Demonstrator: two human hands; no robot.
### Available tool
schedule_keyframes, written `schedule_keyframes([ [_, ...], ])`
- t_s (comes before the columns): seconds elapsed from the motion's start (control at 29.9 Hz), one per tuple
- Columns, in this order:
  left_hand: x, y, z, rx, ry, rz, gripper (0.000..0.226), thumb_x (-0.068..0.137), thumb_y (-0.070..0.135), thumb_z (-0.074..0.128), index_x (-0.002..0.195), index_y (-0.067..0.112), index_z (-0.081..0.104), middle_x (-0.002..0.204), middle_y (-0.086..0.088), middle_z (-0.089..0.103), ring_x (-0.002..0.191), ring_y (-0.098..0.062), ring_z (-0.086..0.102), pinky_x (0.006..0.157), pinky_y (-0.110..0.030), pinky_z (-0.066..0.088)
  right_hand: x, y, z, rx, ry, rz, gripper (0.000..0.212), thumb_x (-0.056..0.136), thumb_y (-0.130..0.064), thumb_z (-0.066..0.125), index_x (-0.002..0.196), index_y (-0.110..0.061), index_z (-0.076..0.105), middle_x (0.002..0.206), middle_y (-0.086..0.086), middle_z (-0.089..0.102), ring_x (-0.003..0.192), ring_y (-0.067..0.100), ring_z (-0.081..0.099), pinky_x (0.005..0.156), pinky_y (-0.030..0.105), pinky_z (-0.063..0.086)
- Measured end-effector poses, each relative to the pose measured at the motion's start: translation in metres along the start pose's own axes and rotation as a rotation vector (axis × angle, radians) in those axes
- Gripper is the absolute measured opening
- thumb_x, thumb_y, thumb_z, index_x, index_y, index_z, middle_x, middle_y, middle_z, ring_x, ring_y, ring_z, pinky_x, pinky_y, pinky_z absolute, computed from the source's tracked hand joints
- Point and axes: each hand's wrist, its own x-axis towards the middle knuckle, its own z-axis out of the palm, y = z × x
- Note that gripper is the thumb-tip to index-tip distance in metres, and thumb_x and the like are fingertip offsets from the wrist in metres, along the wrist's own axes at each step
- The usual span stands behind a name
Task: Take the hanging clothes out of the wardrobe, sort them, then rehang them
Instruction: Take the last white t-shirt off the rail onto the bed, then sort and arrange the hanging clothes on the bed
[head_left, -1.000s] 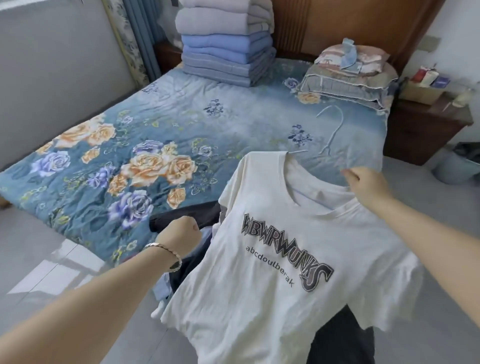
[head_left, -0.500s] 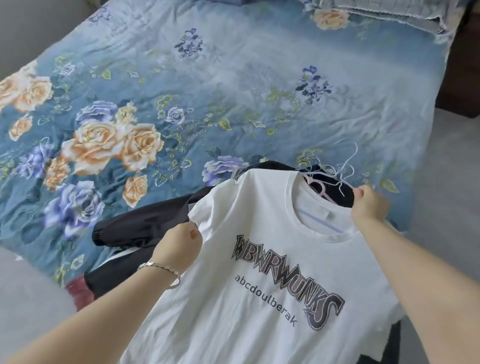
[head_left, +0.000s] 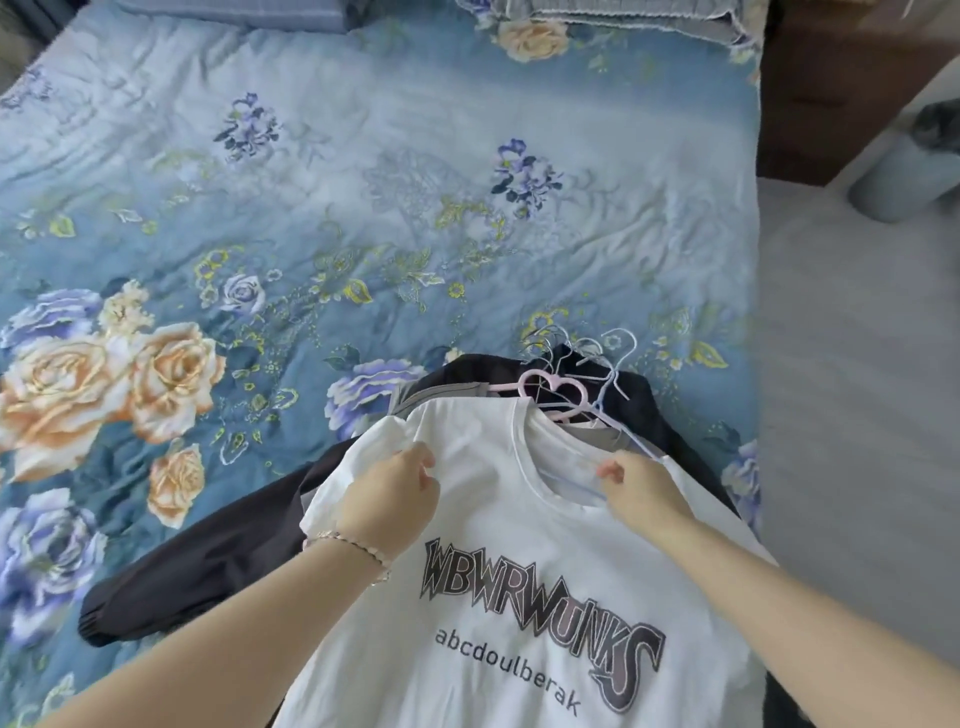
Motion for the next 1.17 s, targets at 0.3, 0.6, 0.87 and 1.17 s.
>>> schedule_keyframes([
  [0.3,0.117,0.054,0.077,0.467,-0.267,0.365,0.071,0.089,0.04,0.055,0.146,0.017,0.02,0.155,-0.002,0.017,0.144,-0.022,0.015,0.115,-0.044,0.012,0.018,0.032,-0.009,0.032,0.249,0.137,0.017,0.089,-0.014,0.048,0.093,-0.014,0.065,0.098,0.012,0.069,0.096,0.033,0.061,0.074,0.033,0.046],
  [0.6,0.142,0.045,0.085,0.129,-0.145,0.456,0.022,0.087,0.025,0.061,0.108,0.018,0.061,0.105,-0.002,0.048,0.114,-0.023,0.046,0.089,-0.031,0.031,0.044,0.05,0.004,-0.064,0.343,0.14,0.036,0.087,-0.017,0.06,0.122,-0.009,0.058,0.118,0.018,0.055,0.115,0.038,0.047,0.093,0.04,0.037],
  [0.87,0.128,0.034,0.049,-0.063,-0.1,0.464,0.023,0.087,0.017,0.057,0.075,0.027,0.041,0.07,0.009,0.049,0.076,-0.028,0.052,0.064,-0.03,0.035,0.038,0.036,-0.024,0.133,0.254,-0.078,0.018,0.09,-0.028,0.058,0.073,-0.025,0.057,0.059,-0.008,0.052,0.067,0.017,0.049,0.065,0.034,0.04],
  [1.17,0.106,0.048,0.031,0.237,0.108,0.758,0.047,0.083,0.048,0.034,0.057,0.021,0.063,0.048,0.001,0.058,0.046,-0.02,0.059,0.037,-0.02,0.031,0.017,0.005,-0.052,0.762,-0.129,-0.097,0.018,0.066,-0.013,0.06,0.081,-0.02,0.065,0.071,-0.004,0.059,0.067,0.006,0.056,0.063,0.014,0.044],
])
